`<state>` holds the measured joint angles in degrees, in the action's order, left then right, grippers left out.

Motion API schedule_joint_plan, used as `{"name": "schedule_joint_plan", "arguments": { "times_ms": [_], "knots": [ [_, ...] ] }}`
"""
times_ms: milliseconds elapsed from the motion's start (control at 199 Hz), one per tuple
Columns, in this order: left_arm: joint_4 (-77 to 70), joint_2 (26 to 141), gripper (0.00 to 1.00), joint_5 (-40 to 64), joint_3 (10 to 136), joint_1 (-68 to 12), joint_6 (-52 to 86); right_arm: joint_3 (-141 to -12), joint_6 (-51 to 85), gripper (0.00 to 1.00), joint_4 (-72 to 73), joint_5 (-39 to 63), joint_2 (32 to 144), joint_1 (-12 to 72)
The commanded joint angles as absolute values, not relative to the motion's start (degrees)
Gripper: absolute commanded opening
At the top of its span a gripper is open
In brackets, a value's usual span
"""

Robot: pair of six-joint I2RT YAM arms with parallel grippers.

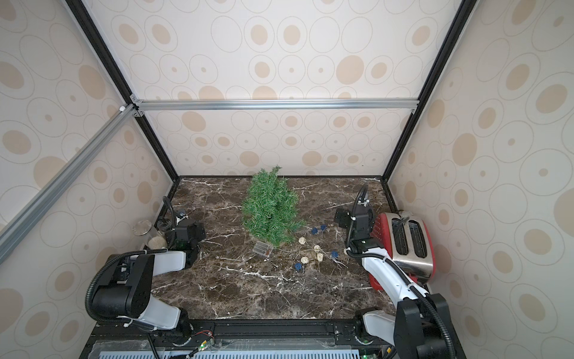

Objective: Remove string lights from the small christmas tree
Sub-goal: Reset both arms

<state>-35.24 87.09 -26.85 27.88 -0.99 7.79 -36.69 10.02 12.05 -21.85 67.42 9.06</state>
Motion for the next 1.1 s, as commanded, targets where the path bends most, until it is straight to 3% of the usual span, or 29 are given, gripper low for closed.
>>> {"name": "schedule_joint_plan", "arguments": {
  "times_ms": [0,70,151,206,337,483,563,1096],
  "knots": [
    [-43.14,86.34,0.99,-18.81,26.19,0.00,4.84,-33.44,1.88,1.00,19.98,-19.47,66.33,6.79],
    [-60.14,90.41,0.99,-17.71,20.21,0.00,3.14,-32.30,1.97,1.00,18.76,-18.87,67.47,5.93],
    [-46.44,87.66,0.99,-19.98,24.42,0.00,5.17,-29.53,0.70,1.00,23.78,-17.01,70.42,5.59],
    [-51.73,88.94,0.99,-20.09,23.23,0.00,4.80,-27.69,0.68,1.00,29.08,-16.35,73.42,5.37],
    [-51.27,88.43,0.99,-20.40,22.91,-0.09,4.99,-26.13,0.15,1.00,36.69,-13.25,80.77,4.98],
    [-50.33,88.02,0.99,-20.43,23.09,-0.09,4.91,-21.22,-0.95,0.99,54.97,-12.05,89.88,4.86],
    [-50.28,88.15,0.99,-20.47,23.14,-0.09,4.91,-24.45,-0.75,0.99,44.34,-8.79,87.70,4.42],
    [-50.01,88.37,0.99,-20.40,23.51,-0.18,4.83,-24.30,-0.61,0.99,45.36,-7.21,88.23,3.39]
  ]
}}
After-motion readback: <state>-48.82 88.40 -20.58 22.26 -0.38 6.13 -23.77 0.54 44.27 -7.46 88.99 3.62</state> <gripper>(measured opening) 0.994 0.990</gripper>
